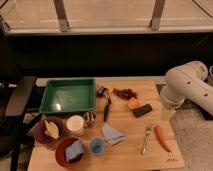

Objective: Place grapes in plastic cup

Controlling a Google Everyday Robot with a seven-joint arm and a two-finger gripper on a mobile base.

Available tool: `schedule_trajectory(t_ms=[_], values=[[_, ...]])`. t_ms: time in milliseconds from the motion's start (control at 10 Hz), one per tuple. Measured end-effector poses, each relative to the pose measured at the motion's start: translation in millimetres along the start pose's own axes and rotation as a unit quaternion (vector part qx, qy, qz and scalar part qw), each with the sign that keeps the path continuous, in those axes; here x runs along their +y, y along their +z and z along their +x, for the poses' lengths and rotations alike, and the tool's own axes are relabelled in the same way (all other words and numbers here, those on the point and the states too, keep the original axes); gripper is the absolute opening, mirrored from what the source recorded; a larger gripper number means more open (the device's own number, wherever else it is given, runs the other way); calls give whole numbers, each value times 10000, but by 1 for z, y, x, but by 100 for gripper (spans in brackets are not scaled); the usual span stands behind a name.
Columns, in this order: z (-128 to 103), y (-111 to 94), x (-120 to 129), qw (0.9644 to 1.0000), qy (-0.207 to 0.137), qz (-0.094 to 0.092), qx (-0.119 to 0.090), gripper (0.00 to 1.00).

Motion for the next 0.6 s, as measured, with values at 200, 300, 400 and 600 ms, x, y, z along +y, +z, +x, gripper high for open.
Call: schedule_trajectory(t_ms=[200, 300, 400, 600], values=[[0, 0, 0, 10000, 0, 0, 1, 65], [0, 0, 0, 10000, 0, 0, 0, 65], [0, 0, 0, 10000, 0, 0, 0, 65], [-1, 0, -2, 10000, -62, 2, -48, 65]])
